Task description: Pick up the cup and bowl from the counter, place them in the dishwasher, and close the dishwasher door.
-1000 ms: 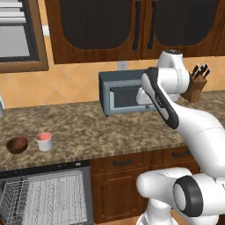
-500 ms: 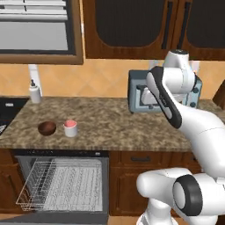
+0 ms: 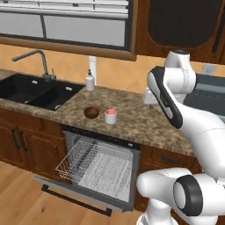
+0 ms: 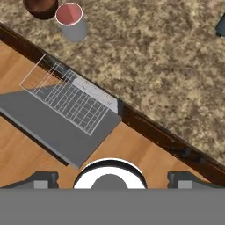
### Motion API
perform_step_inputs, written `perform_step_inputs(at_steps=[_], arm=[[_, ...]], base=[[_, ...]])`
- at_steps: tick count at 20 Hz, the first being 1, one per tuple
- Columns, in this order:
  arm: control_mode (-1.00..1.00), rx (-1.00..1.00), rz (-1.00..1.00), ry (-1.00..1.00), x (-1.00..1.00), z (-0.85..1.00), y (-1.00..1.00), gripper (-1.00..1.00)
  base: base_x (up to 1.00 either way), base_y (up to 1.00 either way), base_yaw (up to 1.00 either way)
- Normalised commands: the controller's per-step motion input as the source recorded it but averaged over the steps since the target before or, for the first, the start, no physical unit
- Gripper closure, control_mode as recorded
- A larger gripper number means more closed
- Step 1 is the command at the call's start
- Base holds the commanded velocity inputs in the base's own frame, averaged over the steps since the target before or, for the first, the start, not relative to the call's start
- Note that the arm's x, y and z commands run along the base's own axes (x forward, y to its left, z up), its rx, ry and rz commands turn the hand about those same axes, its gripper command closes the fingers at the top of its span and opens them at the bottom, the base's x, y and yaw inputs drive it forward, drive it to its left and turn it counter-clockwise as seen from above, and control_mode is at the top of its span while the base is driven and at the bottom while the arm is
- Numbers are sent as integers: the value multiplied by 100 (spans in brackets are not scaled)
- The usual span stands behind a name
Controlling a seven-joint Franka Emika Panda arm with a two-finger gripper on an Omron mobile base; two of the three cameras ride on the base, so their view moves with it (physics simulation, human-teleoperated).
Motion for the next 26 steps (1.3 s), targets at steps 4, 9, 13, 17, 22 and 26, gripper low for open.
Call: perform_step_inputs(at_steps=[4, 9, 13, 17, 22, 26], arm=[[100, 0, 0, 0, 0, 0, 0, -100], [100, 0, 0, 0, 0, 0, 0, -100], [100, 0, 0, 0, 0, 0, 0, -100], [100, 0, 0, 0, 0, 0, 0, -100], [100, 0, 0, 0, 0, 0, 0, -100], [100, 0, 0, 0, 0, 0, 0, -100]], base=[[-2, -22, 56], [-1, -39, 52], [0, -57, 45], [0, -55, 32], [0, -56, 22], [0, -55, 21]])
